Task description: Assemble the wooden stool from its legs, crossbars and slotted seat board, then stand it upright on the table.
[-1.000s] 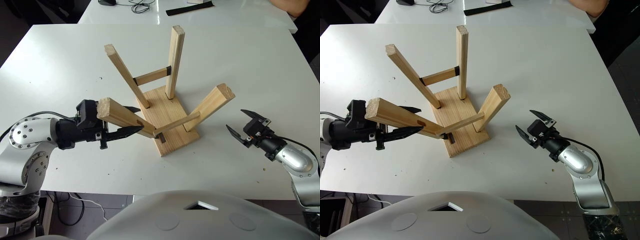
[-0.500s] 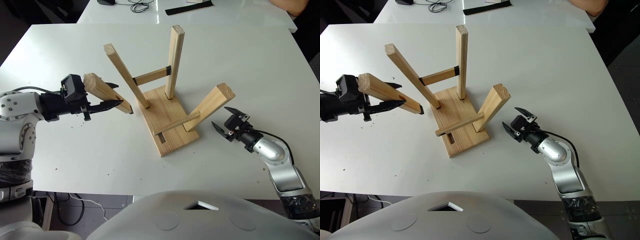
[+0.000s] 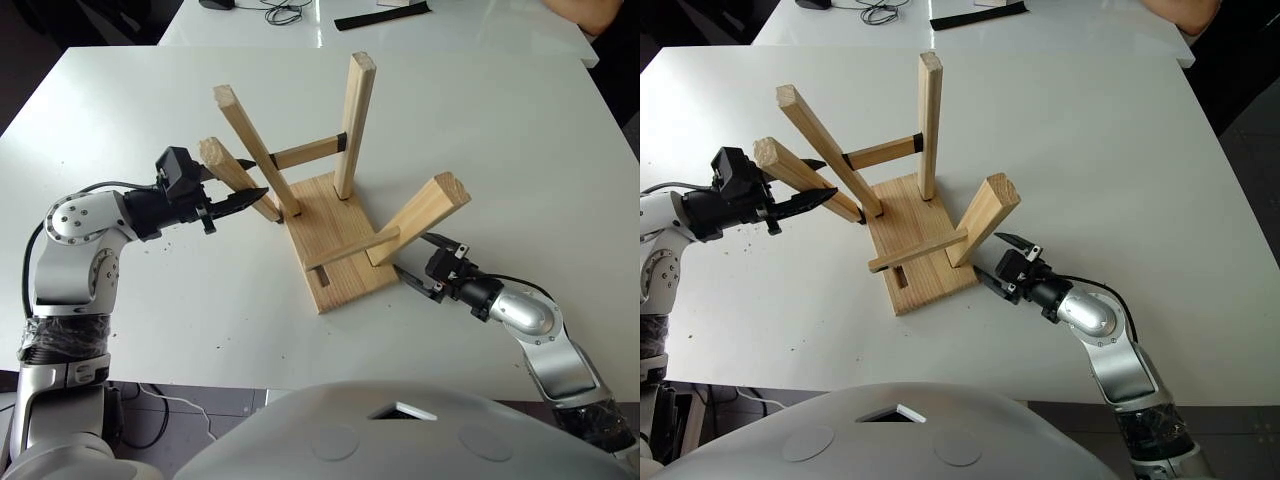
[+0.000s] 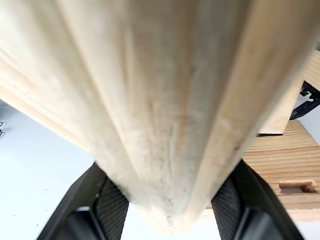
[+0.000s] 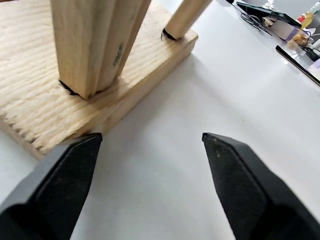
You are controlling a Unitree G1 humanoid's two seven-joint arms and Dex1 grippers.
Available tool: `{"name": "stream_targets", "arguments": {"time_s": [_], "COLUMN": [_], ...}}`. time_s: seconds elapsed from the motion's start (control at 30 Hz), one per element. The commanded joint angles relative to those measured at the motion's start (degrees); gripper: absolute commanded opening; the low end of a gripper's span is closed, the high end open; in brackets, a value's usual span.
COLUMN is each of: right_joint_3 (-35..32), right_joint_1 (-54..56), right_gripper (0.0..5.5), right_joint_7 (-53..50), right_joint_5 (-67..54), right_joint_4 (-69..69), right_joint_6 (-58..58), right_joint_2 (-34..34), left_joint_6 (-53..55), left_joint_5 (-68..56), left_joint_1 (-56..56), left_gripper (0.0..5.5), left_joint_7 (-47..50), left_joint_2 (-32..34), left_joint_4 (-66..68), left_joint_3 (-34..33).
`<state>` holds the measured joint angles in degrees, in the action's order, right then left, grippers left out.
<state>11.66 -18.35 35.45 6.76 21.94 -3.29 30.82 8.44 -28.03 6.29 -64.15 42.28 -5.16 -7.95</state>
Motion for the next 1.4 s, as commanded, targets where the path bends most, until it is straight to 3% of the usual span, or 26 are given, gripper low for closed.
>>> {"name": "stream_targets", "arguments": {"time_s": [0.03, 0.23, 0.43, 0.9, 1.2, 1.4], "right_joint_3": [0.1, -1.4, -4.3, -6.7, -9.6, -7.6], "right_joint_1": [-2.6, -4.1, -6.2, -5.4, -4.8, -1.3], "right_gripper": [3.7, 3.7, 3.7, 3.7, 3.7, 3.7], "right_joint_7": [3.3, 4.7, 3.6, 2.8, 2.9, 1.1], "right_joint_5": [-3.0, -4.5, -5.0, -4.7, -5.5, -2.4], "right_joint_4": [5.9, 8.4, 8.7, 8.0, 6.7, 3.1], "right_joint_6": [-2.9, -4.3, -4.5, -4.7, -4.0, -3.4], "right_joint_2": [2.4, 4.4, 5.1, 5.9, 6.6, 5.3], "left_joint_6": [1.5, 1.1, 0.7, -10.0, 16.3, 23.6], "left_joint_5": [0.1, -0.4, 0.5, 7.4, -20.6, -26.5], "left_joint_1": [-0.1, -0.7, -3.0, -5.8, -0.7, 0.9], "left_gripper": [2.11, 2.11, 2.11, 2.11, 2.11, 2.11], "left_joint_7": [-0.6, -0.4, -4.2, -7.0, -7.4, -7.4], "left_joint_2": [-0.8, -0.8, 3.3, 7.7, 10.8, 11.4], "left_joint_4": [1.1, 1.3, 2.8, 13.1, 0.3, -3.6], "left_joint_3": [1.7, 0.8, -0.1, 4.3, -7.5, -11.2]}}
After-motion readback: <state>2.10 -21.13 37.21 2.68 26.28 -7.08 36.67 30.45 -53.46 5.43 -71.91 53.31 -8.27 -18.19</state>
